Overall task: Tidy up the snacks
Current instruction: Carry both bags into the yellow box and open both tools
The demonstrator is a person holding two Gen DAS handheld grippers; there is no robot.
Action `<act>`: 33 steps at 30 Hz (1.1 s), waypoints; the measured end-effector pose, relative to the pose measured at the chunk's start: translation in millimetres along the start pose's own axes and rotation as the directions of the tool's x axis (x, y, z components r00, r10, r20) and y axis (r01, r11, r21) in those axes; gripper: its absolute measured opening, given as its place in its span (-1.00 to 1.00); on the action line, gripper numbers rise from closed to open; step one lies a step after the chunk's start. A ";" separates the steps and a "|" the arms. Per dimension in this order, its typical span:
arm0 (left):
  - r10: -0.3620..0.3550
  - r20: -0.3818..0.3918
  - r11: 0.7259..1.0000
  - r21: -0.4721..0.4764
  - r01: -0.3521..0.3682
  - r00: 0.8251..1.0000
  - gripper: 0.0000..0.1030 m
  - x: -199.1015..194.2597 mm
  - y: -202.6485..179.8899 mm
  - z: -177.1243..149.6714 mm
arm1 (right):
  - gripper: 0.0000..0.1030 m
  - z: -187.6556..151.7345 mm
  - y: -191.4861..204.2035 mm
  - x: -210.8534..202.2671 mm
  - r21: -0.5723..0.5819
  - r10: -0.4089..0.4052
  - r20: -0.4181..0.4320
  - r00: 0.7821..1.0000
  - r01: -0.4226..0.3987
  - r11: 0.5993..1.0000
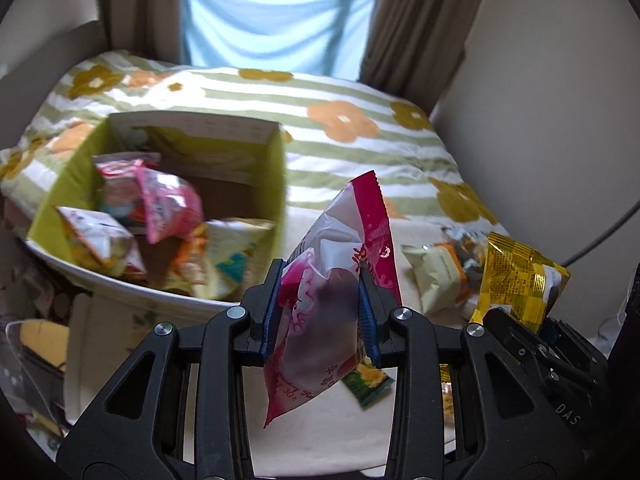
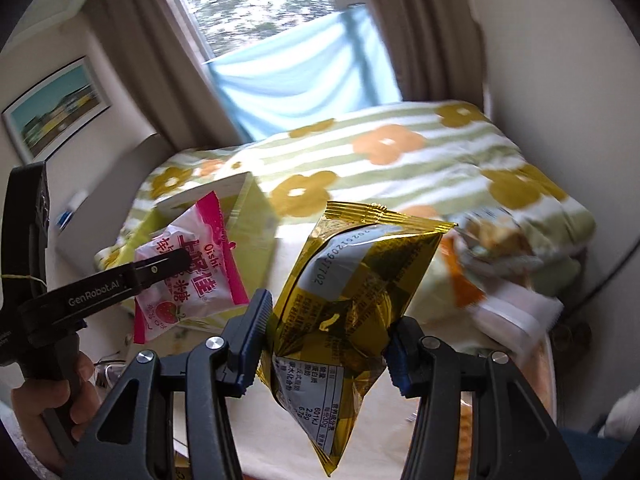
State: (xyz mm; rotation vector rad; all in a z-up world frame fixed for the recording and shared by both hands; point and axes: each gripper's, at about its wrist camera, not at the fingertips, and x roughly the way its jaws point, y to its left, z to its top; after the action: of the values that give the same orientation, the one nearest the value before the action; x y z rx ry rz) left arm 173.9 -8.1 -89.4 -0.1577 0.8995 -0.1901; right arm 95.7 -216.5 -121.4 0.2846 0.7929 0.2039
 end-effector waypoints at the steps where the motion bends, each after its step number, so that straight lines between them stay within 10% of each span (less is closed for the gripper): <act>1: 0.008 0.012 1.000 -0.013 -0.008 1.000 -0.41 -6.9 10.9 3.5 | -0.06 6.2 14.6 5.7 -0.024 0.026 -0.002 1.000 -0.026 0.999; 20: 0.069 -0.004 0.980 -0.188 -0.069 0.998 -0.41 -3.7 202.1 50.1 | -0.06 55.4 186.4 115.0 -0.154 0.152 -0.071 0.986 -0.161 0.975; 33: -0.010 -0.108 0.989 -0.146 -0.006 0.994 -0.32 53.2 229.1 64.5 | -0.06 60.2 194.0 163.8 -0.096 0.096 -0.142 0.985 -0.110 0.989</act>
State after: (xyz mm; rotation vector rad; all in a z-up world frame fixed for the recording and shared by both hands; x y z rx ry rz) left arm 279.4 206.0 -139.6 -0.2870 1.0224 -0.1351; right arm 237.4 2.5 -127.8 0.2159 0.9010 0.3638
